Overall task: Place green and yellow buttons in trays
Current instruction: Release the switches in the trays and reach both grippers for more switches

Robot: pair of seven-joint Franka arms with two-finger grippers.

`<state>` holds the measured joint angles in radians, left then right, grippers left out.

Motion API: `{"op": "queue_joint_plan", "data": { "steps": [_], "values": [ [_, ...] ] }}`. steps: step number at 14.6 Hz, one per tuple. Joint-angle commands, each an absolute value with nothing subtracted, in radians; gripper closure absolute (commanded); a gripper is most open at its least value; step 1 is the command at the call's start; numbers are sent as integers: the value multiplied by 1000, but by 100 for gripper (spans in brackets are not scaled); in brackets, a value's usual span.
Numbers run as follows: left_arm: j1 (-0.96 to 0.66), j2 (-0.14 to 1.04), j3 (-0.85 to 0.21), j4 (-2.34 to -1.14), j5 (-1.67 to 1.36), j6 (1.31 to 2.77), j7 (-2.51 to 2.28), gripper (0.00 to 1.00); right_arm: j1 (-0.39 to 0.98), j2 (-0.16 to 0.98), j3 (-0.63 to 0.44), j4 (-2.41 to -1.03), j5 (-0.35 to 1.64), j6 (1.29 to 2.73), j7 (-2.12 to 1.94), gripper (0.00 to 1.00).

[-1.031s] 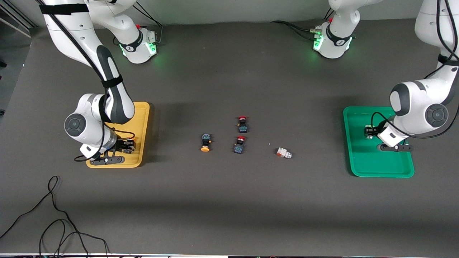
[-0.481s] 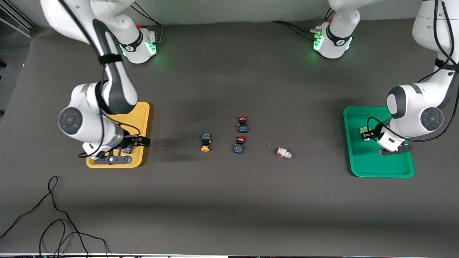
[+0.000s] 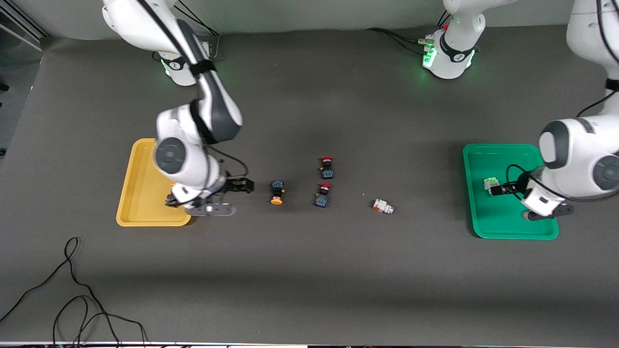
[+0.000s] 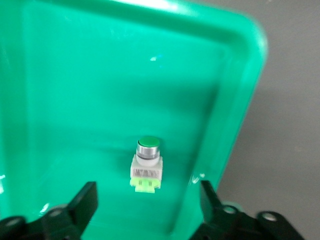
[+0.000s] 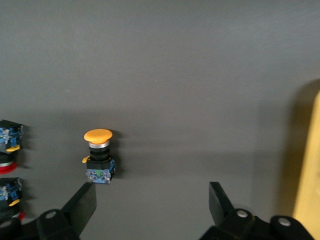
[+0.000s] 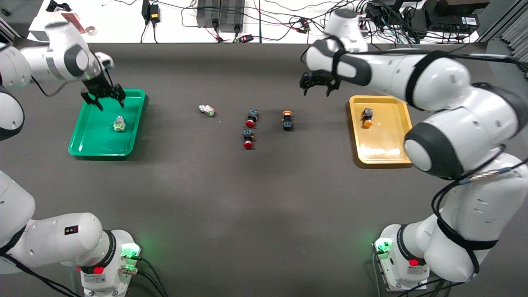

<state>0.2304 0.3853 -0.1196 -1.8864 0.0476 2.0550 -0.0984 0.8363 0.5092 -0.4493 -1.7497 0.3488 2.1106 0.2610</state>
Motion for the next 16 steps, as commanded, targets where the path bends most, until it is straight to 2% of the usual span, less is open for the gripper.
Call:
{"op": "queue_joint_plan", "data": {
  "steps": [1,4,6,10,11,12,13,14,16],
  "values": [
    [201,376,-118,-1757,43,1904,-115,1,879,604,-446,-1703,397,2176,296,0],
    [170,374,-152,-1671,41,1842,-147,1,939,696,-443,-1691,417,2308,360,0],
    [96,370,-160,-1671,41,1859,-336,2,954,751,-423,-1674,419,2364,374,0],
    [-56,385,-182,-1672,-10,1910,-721,3,968,787,-403,-1675,417,2424,429,1],
    [-104,390,-186,-1672,-35,1919,-842,4,972,790,-402,-1677,417,2424,430,7],
    [-145,402,-184,-1672,-57,1958,-962,4,971,790,-402,-1677,417,2424,430,27],
    [-175,417,-186,-1675,-61,2001,-1067,5,968,788,-402,-1678,419,2421,434,71],
    [-193,432,-186,-1674,-63,2025,-1130,5,968,784,-402,-1680,419,2421,434,100],
    [-253,465,-186,-1675,-63,2081,-1207,5,965,779,-403,-1678,419,2419,457,100]
  ]
}}
